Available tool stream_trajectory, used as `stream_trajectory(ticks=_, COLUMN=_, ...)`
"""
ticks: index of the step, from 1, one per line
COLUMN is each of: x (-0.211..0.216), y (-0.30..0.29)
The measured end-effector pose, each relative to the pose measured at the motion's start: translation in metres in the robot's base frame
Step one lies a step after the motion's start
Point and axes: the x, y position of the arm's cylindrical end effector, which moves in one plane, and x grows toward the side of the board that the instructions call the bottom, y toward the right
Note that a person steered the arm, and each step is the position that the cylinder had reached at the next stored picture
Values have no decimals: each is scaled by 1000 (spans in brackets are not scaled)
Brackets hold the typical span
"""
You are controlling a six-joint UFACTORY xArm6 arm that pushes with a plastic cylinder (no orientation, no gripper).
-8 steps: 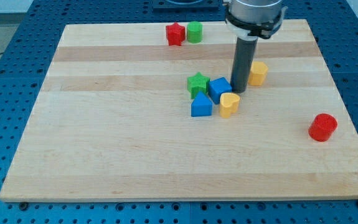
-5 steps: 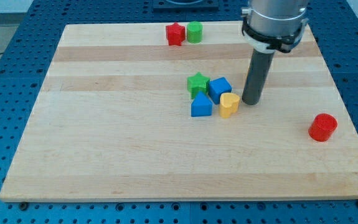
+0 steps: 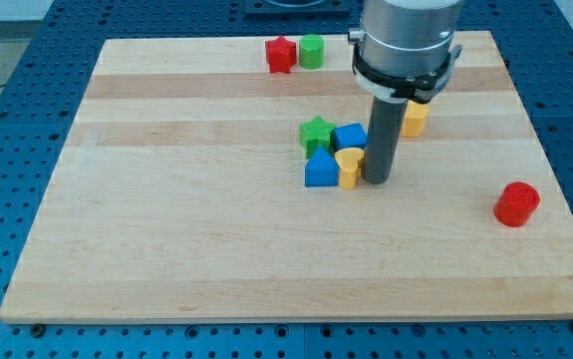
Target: Push blue triangle into green star
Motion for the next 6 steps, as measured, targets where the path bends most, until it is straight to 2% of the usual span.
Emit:
stream_trajectory(ticks=3, x=1, y=-26)
stream_trajectory(ticks=4, x=33, y=-35)
stream_trajectory(ticks=5, x=45, y=-84)
stream_trajectory(ticks=6, x=36, y=-93)
